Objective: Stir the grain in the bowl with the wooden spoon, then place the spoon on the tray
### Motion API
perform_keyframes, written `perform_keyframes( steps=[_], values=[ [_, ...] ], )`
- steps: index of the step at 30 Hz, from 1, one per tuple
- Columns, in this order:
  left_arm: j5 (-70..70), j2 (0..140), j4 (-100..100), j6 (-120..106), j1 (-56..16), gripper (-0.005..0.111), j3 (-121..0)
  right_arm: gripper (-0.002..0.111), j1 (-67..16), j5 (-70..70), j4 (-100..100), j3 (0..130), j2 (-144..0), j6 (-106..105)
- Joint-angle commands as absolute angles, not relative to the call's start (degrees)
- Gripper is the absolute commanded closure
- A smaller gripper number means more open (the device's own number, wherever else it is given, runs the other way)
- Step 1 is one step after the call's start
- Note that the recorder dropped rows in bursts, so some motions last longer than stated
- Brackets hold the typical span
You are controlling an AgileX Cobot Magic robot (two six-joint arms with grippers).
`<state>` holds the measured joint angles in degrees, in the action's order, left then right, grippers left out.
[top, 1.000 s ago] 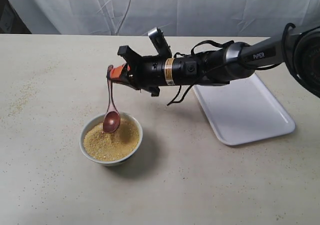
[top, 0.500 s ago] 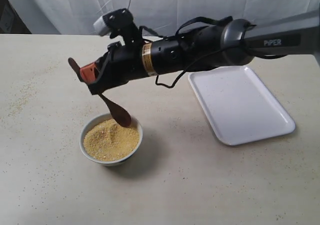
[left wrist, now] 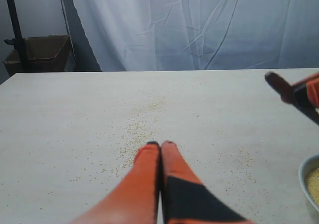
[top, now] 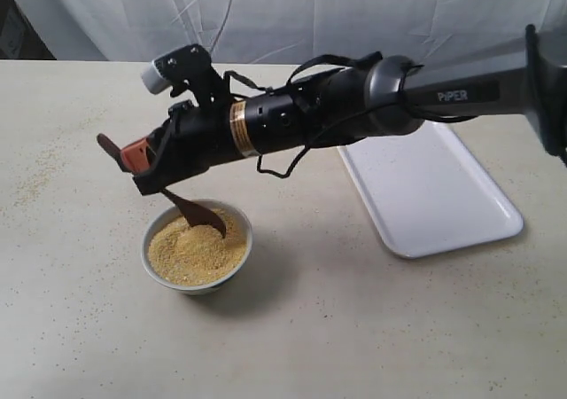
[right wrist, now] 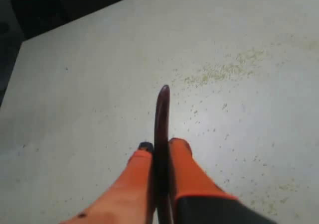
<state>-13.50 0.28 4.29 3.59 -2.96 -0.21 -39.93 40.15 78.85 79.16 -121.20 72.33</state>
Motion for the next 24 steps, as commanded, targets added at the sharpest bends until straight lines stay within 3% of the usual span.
perform_keyframes(
  steps=[1, 6, 12, 19, 24],
  values=[
    [-13.23, 0.00, 4.13, 3.79, -2.92, 0.107, 0.00, 0.109, -40.00, 34.20, 75.08, 79.09, -117.88, 69.01],
    [-13.23, 0.00, 4.13, 3.79, -2.92, 0.107, 0.00, 0.109, -40.00, 31.55, 74.45, 79.09, -121.81, 68.46],
    [-13.23, 0.00, 4.13, 3.79, -2.92, 0.107, 0.00, 0.109, -40.13, 42.90, 74.85, 79.09, -123.67, 74.08],
    [-13.23, 0.00, 4.13, 3.79, -2.92, 0.107, 0.00, 0.109, -40.03, 29.91, 73.62, 79.09, -119.30, 68.22],
    [-13.23, 0.00, 4.13, 3.79, -2.92, 0.107, 0.00, 0.109, -41.62, 36.86, 74.52, 79.09, -125.27, 73.52]
  ],
)
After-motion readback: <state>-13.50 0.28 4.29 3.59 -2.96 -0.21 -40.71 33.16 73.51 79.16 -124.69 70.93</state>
